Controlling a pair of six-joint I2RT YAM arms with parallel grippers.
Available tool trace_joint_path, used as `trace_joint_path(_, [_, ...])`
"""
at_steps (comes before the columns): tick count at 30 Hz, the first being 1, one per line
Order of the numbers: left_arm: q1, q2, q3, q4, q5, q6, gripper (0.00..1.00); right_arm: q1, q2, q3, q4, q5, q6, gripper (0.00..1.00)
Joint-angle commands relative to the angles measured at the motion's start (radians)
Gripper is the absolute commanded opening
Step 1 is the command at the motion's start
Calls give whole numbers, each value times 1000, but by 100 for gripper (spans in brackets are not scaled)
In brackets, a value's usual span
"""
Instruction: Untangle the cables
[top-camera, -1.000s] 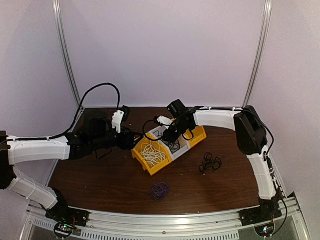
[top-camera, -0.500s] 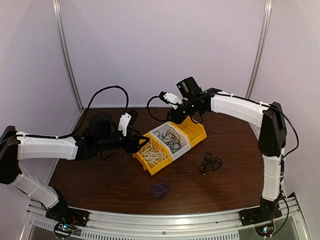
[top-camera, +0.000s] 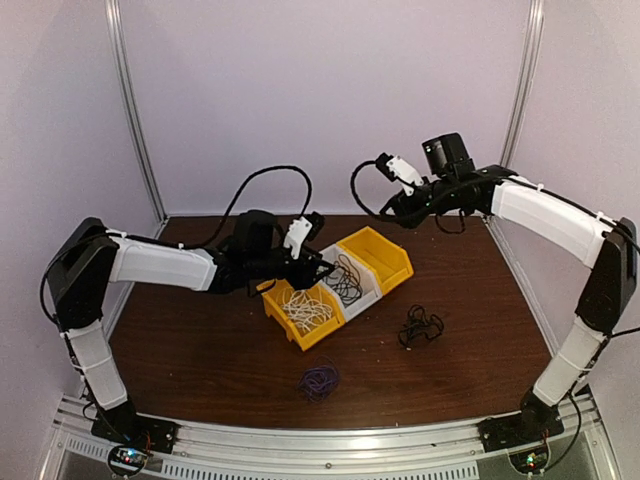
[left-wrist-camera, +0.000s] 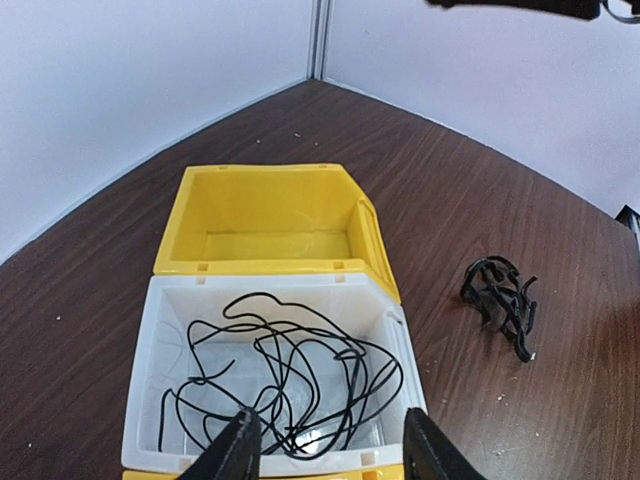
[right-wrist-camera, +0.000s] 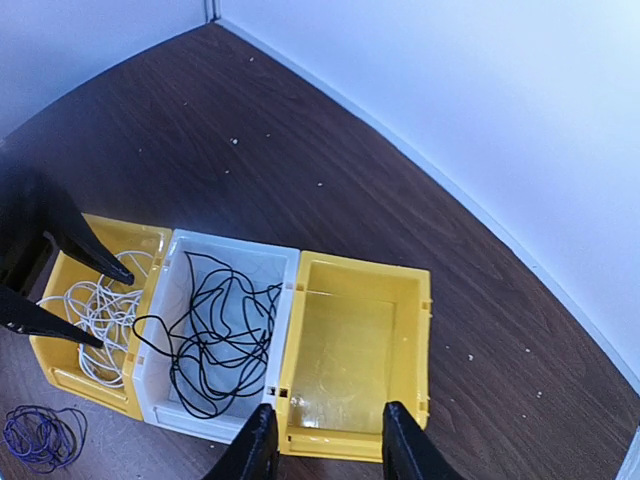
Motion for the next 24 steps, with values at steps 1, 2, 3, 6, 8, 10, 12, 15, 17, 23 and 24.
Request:
trace_joint_path(1, [-5, 91, 95, 2, 47, 41, 49, -109, -101, -139, 49, -53, -6, 36])
trace_joint_path(2, [-5, 111, 108, -5, 52, 44, 48, -134, -119, -169, 56, -67, -3, 36])
trace_joint_path(3, [-5, 126, 120, -9, 55, 46, 46, -155, -136, -195, 62, -79, 0, 36])
trace_joint_path(6, [-5, 159, 143, -15, 40, 32, 28, -203, -177, -266, 83, -102, 9, 36])
trace_joint_path(8, [-4, 169, 151, -5, 18, 8, 21, -224, -203, -307, 100, -116, 13, 36])
trace_joint_path(10, [4, 186, 173, -10, 10, -28, 12, -238, -225, -347, 111, -130, 9, 36])
trace_joint_path(12, [17, 217, 219, -54, 16, -62, 4, -247, -236, -376, 112, -140, -5, 36])
trace_joint_path(15, [25, 289, 331, -168, 2, -79, 0, -249, -249, -422, 107, -143, -31, 36])
trace_joint_path(17, [25, 343, 424, -250, -6, -82, 0, -249, -256, -445, 96, -138, -49, 36])
trace_joint_path(23, [28, 454, 601, -486, -44, -80, 0, -249, -268, -483, 16, -148, -122, 36])
trace_joint_path(24, [28, 453, 603, -501, -43, -81, 0, -248, -271, -490, 8, -150, -131, 35])
